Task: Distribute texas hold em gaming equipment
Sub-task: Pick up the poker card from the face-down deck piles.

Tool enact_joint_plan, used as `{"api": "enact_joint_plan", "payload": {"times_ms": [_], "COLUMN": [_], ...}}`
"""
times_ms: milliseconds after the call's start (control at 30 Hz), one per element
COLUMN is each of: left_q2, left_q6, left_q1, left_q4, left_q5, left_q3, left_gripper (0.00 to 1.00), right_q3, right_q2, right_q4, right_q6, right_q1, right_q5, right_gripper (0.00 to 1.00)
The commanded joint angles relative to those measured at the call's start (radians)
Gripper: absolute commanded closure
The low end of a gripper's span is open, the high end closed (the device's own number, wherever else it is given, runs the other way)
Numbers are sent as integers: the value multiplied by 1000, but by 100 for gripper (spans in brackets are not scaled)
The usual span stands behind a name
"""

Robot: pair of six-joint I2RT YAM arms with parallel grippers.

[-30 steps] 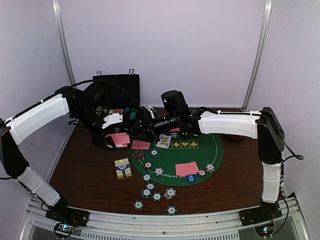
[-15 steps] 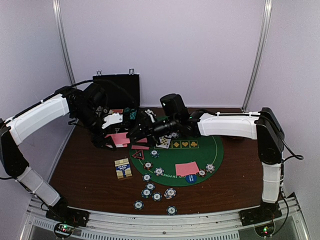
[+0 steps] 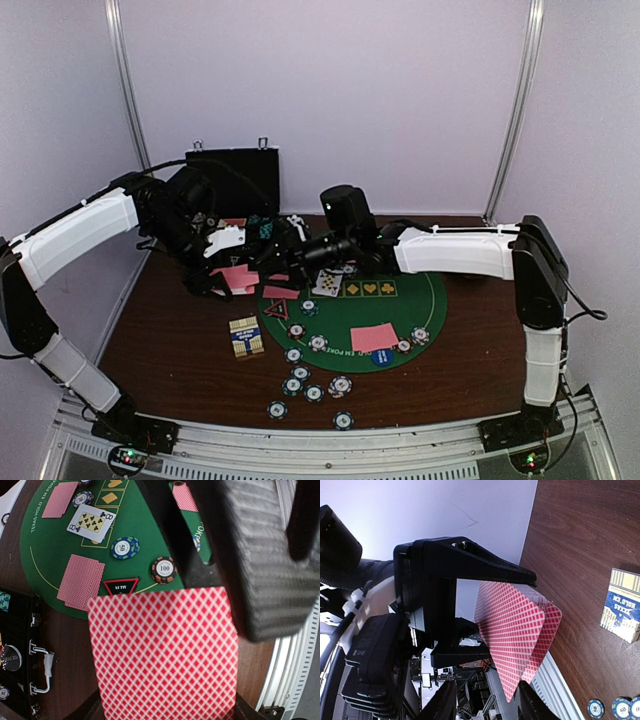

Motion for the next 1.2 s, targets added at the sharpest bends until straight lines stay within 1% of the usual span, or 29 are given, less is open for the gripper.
{"api": "enact_joint_plan", "payload": {"times_ms": [0,200,267,433,567,600,800,1000,1167], "left_q2": [-28,-24,-25,-22,-21,-22,-21,-22,-18], "left_q6": [1,0,0,-2,-2,-2,-3,-6,-6], "left_q1": [6,6,6,6,6,6,6,6,6], "left_q4": [10,10,10,10,10,9,7,6,5], "left_q5": [16,14,16,16,11,8,-18,-19,-27], "left_q3": [27,29,31,29,28,27,22,19,16], "left_gripper": [100,100,100,100,100,100,100,100,100], "right_q3": [6,5,9,17,21,23,16,-40,-68], "right_q2": [12,33,45,70,62,55,-24,-120,-201], "right_q4": [93,159,163,140,114,99,-30,-96,-272], "right_q6": [50,105,113,111,92,81,-23,-95,-219], "right_q1": [7,7,8,8,-2,-8,-49,-100,-164], "right_q5": [-22,-26,-28,-32,-32,-31,-30,-34,-25], "right_gripper": [58,62,66,82,97,100,100,100,100]}}
